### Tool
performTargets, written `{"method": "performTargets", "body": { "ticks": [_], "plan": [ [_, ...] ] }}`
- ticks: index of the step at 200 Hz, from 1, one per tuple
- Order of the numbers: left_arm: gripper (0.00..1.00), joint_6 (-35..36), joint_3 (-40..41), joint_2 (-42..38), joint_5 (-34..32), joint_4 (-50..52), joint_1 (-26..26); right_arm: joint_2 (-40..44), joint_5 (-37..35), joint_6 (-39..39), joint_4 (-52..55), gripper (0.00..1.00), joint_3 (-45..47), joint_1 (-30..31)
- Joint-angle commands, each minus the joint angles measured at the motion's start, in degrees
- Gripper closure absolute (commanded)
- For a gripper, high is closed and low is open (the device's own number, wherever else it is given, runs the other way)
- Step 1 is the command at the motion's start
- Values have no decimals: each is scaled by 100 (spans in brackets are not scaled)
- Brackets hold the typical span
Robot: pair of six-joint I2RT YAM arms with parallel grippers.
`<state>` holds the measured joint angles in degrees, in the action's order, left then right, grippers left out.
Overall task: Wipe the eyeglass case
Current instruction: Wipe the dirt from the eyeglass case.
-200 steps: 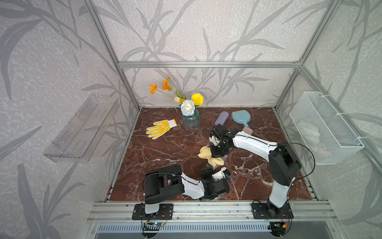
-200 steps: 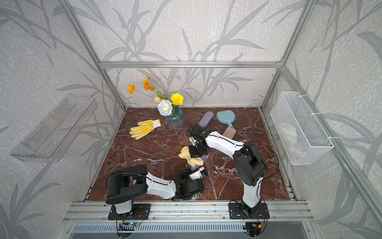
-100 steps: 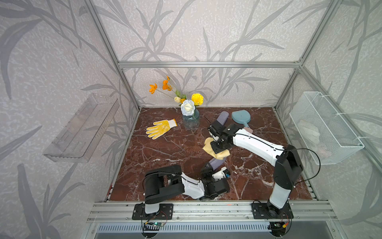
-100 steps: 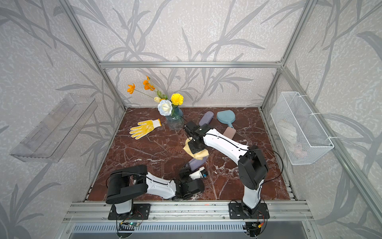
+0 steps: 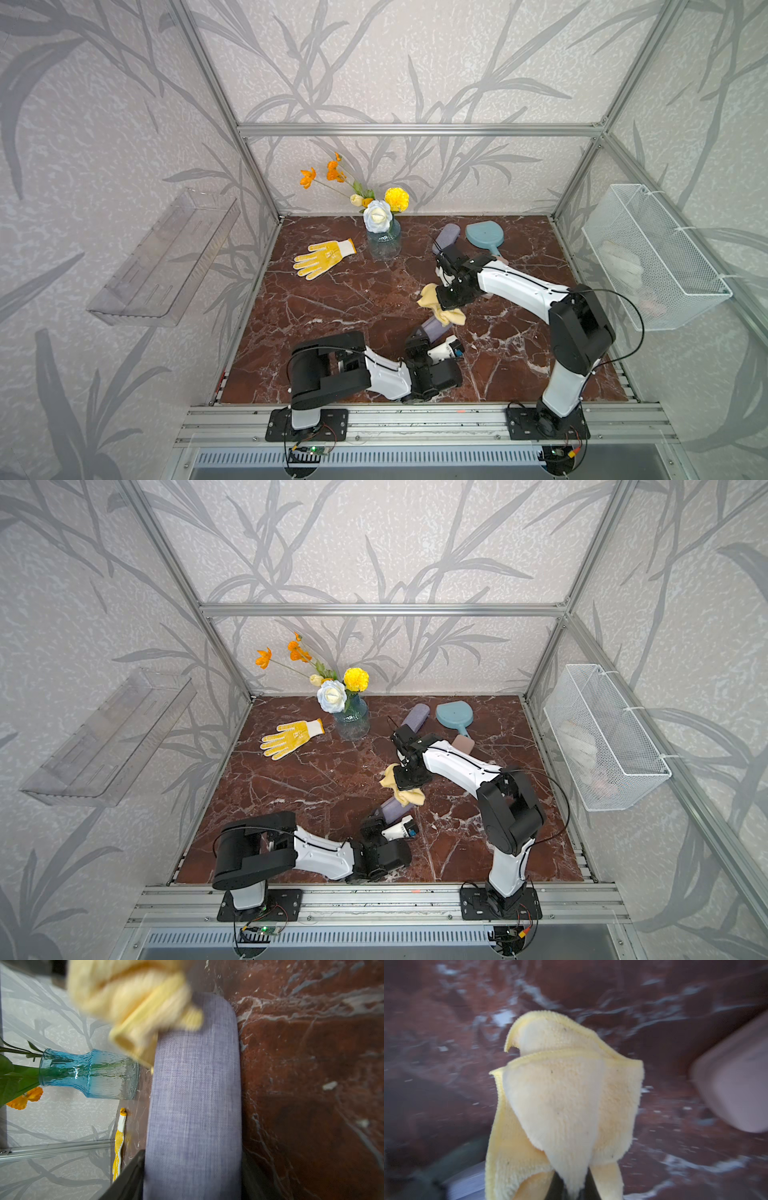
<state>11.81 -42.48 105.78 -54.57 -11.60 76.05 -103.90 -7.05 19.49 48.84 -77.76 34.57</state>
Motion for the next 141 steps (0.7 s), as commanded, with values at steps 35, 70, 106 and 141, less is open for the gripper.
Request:
{"method": "performTargets", "body": {
  "ticks": [35,70,106,141],
  "plan": [
    [63,-108,126,61,95,327,-38,163,-181,-514,777,100,-1095,1089],
    [63,-152,130,50,78,348,-42,-82,2304,187,-108,100,-362,1075],
    [65,-189,154,-3,144,385,-47,-50,1769,232,-156,100,437,68],
    [75,-118,299,-192,502,281,-114,34,-325,-107,252,100,391,-407]
  ]
}}
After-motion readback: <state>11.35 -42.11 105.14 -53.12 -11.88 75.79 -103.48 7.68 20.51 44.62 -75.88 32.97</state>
